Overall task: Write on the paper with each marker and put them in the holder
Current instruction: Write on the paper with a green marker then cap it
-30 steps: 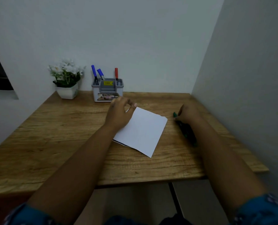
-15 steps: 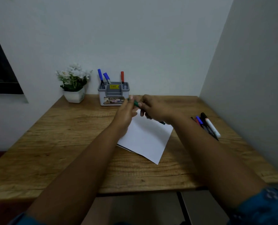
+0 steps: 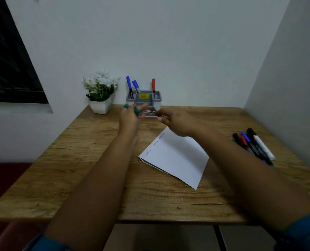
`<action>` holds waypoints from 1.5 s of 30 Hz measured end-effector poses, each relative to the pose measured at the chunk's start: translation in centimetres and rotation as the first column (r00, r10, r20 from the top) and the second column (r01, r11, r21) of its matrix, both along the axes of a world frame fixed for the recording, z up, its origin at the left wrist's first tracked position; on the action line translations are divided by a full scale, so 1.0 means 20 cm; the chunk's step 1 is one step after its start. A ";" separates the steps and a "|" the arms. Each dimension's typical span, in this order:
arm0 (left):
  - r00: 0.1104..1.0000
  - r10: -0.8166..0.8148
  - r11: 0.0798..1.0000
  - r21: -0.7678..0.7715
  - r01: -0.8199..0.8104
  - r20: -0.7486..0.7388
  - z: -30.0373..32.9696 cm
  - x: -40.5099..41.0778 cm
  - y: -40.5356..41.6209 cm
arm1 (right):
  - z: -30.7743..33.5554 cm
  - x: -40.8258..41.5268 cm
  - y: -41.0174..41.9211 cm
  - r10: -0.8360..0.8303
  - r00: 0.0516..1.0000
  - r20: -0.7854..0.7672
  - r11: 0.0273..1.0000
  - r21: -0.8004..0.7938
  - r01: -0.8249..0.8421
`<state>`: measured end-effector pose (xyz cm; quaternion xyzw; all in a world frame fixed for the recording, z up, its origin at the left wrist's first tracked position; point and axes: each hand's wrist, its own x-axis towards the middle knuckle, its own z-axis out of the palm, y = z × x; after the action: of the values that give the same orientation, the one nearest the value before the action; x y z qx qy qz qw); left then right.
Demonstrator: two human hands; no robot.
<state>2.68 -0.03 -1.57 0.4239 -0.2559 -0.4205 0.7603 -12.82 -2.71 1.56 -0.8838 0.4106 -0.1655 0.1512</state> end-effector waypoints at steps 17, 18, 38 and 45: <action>0.399 -0.416 0.909 0.368 0.193 0.817 -0.19 0.03 -0.06 | -0.30 -0.13 -0.27 -0.289 0.703 0.650 0.824 0.543 -0.164; 0.390 -0.415 0.910 0.371 0.187 0.822 -0.19 0.03 -0.06 | -0.31 -0.12 -0.27 -0.278 0.717 0.639 0.844 0.519 -0.136; 0.313 -0.417 0.909 0.392 0.143 0.853 -0.16 0.04 -0.05 | -0.35 -0.13 -0.30 -0.078 0.884 0.461 0.956 0.285 -0.064; 0.325 -0.430 0.903 0.399 0.158 0.842 -0.15 0.03 -0.03 | -0.37 -0.14 -0.32 -0.100 0.873 0.477 0.963 0.266 -0.035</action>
<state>3.30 -0.66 -4.62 0.6197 -0.6507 -0.2750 0.3418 -15.68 -9.17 -5.75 -0.7781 0.3929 -0.3281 0.3642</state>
